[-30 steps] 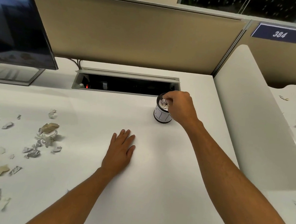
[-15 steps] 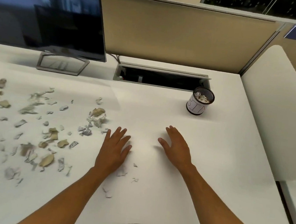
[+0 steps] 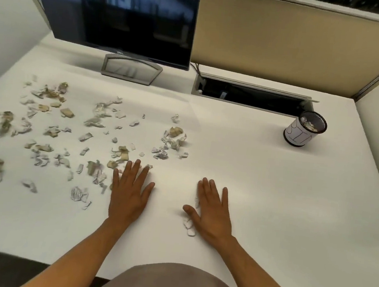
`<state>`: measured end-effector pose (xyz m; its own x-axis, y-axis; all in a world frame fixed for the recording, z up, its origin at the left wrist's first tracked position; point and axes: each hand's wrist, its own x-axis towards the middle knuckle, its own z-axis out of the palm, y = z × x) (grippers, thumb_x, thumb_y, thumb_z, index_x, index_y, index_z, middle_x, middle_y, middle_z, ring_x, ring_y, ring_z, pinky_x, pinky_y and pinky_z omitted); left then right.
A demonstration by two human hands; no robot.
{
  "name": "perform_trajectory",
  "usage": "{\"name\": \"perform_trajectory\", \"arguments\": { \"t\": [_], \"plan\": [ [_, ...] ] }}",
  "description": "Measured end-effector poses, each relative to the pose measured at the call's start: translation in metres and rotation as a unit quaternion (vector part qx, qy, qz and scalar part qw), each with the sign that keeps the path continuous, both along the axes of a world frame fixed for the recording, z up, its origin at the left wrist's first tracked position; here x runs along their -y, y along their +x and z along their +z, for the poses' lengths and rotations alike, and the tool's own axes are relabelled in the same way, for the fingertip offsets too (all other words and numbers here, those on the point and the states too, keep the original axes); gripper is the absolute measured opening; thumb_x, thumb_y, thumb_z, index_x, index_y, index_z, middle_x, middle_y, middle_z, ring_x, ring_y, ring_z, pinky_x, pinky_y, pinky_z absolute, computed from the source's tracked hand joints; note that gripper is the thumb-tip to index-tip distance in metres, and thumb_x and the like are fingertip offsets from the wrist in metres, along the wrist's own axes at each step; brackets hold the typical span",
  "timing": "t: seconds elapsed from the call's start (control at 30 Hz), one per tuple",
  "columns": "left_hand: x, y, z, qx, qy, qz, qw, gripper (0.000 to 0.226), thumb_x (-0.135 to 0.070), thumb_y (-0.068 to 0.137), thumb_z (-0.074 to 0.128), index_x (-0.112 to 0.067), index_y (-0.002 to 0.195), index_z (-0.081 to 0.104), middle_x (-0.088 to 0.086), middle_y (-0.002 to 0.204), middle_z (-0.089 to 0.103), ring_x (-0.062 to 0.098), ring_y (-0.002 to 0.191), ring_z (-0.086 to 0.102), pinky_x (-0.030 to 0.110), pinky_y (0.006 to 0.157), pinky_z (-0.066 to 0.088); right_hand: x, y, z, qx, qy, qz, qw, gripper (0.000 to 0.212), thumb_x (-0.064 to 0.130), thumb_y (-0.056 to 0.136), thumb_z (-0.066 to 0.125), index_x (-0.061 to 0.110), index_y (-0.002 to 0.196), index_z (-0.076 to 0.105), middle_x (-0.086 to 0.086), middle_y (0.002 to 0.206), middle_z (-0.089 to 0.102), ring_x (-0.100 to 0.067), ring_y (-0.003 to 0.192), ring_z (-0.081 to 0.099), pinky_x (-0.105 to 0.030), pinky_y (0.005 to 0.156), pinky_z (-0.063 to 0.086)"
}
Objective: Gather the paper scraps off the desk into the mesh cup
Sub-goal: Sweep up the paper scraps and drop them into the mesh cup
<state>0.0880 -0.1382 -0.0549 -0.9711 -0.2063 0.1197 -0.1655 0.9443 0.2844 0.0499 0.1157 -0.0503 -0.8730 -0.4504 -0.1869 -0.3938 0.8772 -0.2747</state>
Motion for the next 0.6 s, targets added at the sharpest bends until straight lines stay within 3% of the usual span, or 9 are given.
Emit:
{"name": "perform_trajectory", "arguments": {
  "t": [0.1,0.23,0.4,0.6],
  "plan": [
    [0.013,0.004,-0.004,0.031,0.015,0.017,0.999,0.065,-0.057,0.094,0.025,-0.02,0.146,0.038,0.006,0.158,0.026,0.024,0.148,0.015,0.047,0.12,0.005,0.029,0.009,-0.002,-0.007,0.013,0.023,1.0,0.09,0.077,0.087,0.0,0.017,0.155,-0.002,0.006,0.16,-0.013,-0.011,0.147,-0.02,-0.048,0.119,-0.01],
    [0.017,0.0,-0.006,0.034,0.047,-0.016,0.998,0.069,-0.06,0.093,0.02,-0.022,0.148,0.033,0.003,0.159,0.02,0.018,0.148,0.007,0.043,0.12,0.008,0.055,0.007,0.001,0.002,-0.046,0.019,0.999,0.09,0.078,0.086,0.005,0.019,0.155,0.004,0.006,0.163,-0.003,-0.007,0.147,-0.015,-0.043,0.12,-0.01],
    [0.024,-0.012,0.0,0.003,0.065,-0.041,0.997,0.063,-0.055,0.094,0.028,-0.016,0.141,0.046,0.007,0.156,0.03,0.022,0.146,0.019,0.045,0.118,0.017,0.075,-0.035,0.018,-0.045,-0.138,-0.044,0.988,0.077,0.066,0.092,0.034,0.017,0.151,0.029,-0.001,0.16,0.022,-0.015,0.148,0.017,-0.031,0.12,0.011],
    [0.029,-0.014,-0.006,0.013,0.059,-0.053,0.997,0.063,-0.057,0.095,0.026,-0.018,0.141,0.046,0.006,0.154,0.033,0.021,0.146,0.023,0.042,0.12,0.013,0.1,-0.118,0.039,-0.032,-0.153,-0.062,0.986,0.073,0.059,0.094,0.042,0.015,0.15,0.03,-0.004,0.159,0.024,-0.019,0.146,0.02,-0.035,0.119,0.018]
  ]
}}
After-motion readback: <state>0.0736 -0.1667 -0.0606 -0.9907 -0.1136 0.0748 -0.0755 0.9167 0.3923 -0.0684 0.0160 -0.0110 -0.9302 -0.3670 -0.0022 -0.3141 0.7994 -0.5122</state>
